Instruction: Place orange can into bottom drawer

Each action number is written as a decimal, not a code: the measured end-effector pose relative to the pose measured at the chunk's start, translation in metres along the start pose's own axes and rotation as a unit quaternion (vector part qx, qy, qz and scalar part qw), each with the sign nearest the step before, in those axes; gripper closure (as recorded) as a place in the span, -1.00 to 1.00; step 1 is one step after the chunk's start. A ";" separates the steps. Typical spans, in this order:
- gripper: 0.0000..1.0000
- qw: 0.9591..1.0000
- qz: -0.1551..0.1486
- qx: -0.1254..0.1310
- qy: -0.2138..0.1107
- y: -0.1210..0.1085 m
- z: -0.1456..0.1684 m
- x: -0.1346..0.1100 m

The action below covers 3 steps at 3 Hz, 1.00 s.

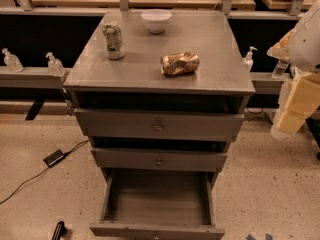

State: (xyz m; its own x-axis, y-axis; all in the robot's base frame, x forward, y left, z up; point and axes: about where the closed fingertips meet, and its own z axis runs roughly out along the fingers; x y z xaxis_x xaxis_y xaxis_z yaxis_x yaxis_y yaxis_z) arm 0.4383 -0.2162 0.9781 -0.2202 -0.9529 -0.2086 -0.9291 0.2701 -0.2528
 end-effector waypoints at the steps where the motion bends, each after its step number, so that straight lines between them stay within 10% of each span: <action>1: -1.00 1.000 0.000 0.000 0.000 0.000 0.000 0.000; 2: -1.00 1.000 -0.003 0.024 -0.013 -0.021 -0.001 -0.007; 3: -1.00 0.997 -0.050 0.030 -0.044 -0.088 0.022 -0.037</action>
Offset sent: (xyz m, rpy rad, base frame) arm 0.0534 0.0009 0.0142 0.0288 -0.1192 0.0076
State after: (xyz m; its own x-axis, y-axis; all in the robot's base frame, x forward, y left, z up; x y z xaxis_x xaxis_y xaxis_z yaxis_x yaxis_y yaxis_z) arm 0.5344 -0.2018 0.9876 -0.0977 -0.9607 -0.2599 -0.9255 0.1838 -0.3312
